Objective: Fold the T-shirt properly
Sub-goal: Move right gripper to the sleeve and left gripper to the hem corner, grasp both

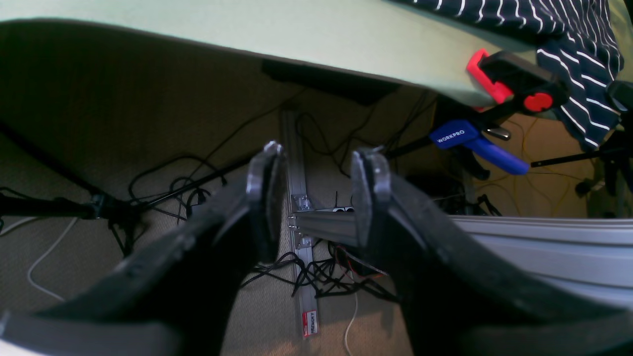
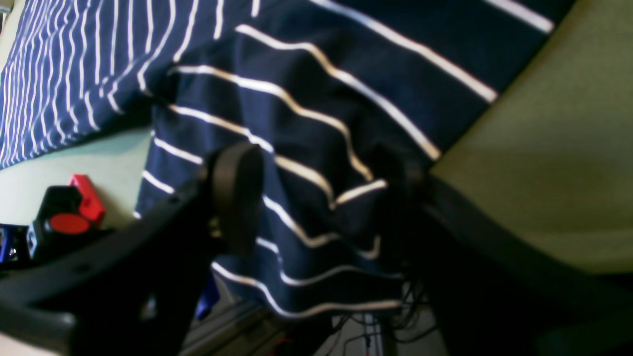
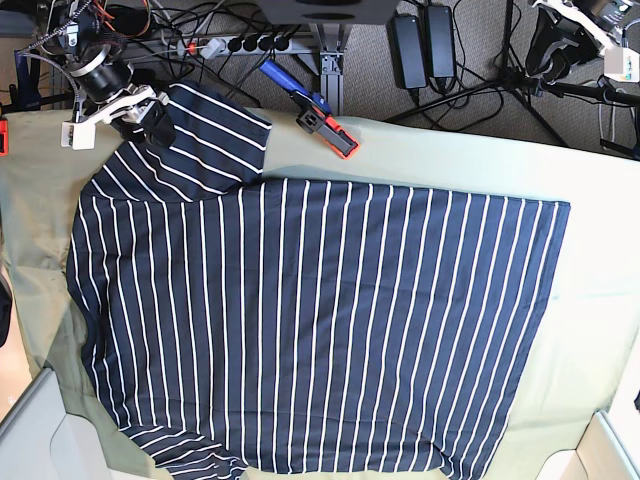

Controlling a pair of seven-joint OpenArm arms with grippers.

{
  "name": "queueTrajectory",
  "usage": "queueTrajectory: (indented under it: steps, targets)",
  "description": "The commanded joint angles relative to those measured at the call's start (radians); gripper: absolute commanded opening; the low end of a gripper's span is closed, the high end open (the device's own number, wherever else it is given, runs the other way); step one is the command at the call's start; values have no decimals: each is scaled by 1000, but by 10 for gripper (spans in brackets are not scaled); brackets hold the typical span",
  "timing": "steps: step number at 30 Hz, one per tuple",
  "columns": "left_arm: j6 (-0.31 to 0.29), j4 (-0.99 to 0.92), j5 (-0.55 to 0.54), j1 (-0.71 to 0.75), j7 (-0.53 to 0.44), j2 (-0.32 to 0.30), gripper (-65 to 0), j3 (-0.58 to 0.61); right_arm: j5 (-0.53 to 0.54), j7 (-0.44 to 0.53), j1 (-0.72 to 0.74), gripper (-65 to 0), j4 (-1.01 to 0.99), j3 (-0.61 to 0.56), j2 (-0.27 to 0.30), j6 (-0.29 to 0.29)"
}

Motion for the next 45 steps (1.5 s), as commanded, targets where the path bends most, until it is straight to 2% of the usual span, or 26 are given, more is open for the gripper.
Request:
queueTrajectory:
  steps: [1,5,8,11,13,14,19,24,28,32,38,45]
  targets:
    - [-21,14,-18,16,-27,-6,-391,-9,8,13,-3,-377,14,2,2,-49]
    - [-21,16,-36,10,-56,-6,-392,-18,4,19,-3,-650,14,2,0,-48]
    - [-21,17,-65,-15,-55,-17,-392,-47,-69,31,-3,-650,14,2,0,-48]
    - [-21,17,-77,-55,-14,-58,-392,-79,-123,31,-3,-650,14,2,1,-48]
    - [-21,17,-73,-97,32,-98,-392,-97,-134,31,-3,-650,14,2,1,-47]
    - [6,17,-65,-119,46,-121,-392,-101,-135,31,-3,-650,14,2,1,-47]
    - [67,14,8,-217,41,-240,-392,-103,-144,31,-3,-650,14,2,0,-47]
    - [71,-79,17,-336,48,-331,-391,-94,-146,39,-3,-650,14,2,0,-47]
    - [72,-214,1,-459,56,-380,-391,-36,-154,45,-3,-650,14,2,1,-47]
    - [72,-342,-13,-577,65,-404,-391,84,-154,51,-3,-650,14,2,0,-47]
    - [72,-554,-6,-774,72,-402,-391,254,-176,53,-3,-650,14,2,0,-45]
    - [72,-785,-98,-928,176,-399,-391,298,-194,53,-3,-650,14,2,0,-45]
